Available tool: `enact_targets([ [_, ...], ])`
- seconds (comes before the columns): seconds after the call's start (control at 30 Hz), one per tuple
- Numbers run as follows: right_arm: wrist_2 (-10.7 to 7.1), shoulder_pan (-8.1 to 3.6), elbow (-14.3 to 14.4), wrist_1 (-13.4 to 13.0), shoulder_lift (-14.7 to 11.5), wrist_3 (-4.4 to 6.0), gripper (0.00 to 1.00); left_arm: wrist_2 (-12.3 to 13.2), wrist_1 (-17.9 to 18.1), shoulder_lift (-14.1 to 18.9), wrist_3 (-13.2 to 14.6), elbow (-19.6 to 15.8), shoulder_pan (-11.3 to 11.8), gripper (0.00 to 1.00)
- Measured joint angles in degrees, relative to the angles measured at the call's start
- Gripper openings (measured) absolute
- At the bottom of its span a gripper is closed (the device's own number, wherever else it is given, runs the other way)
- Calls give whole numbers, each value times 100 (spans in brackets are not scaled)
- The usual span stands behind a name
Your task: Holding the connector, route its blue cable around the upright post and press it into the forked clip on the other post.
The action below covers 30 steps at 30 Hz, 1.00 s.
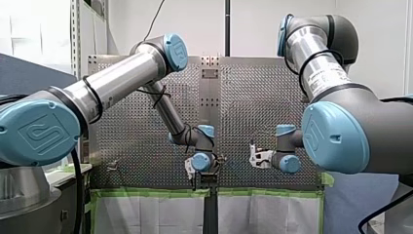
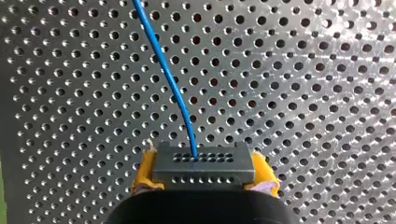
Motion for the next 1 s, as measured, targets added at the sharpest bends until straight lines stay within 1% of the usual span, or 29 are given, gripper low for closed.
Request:
enact_targets([
  [0.37,32,-28,-127,34,11,58,0,129,-89,-4,-1,91,109,1],
  [0.7,48,-62,-165,68,18,64,0,153,-165,0,0,126,154,1],
  [0.77,48,-61,-166,69,19,64,0,153,-185,1,0,126,155,21],
  [0.8,48,-61,-167,69,19,64,0,154,-196,1,2,126,155,21],
  [0.83,48,-60,-167,69,19,64,0,157,-203,1,5,126,156,32],
  [0.87,49,-60,-167,71,19,64,0,162,-211,1,11,126,156,53],
  [0.9,47,-58,-167,77,19,62,0,180,-219,1,26,126,155,53],
  [0.93,45,-55,-167,85,19,61,0,205,-225,1,47,126,153,73],
  [0.97,41,-50,-167,94,19,59,0,233,-231,1,74,128,152,86],
  [1.0,39,-47,-167,99,19,58,0,274,-245,1,112,128,151,86],
])
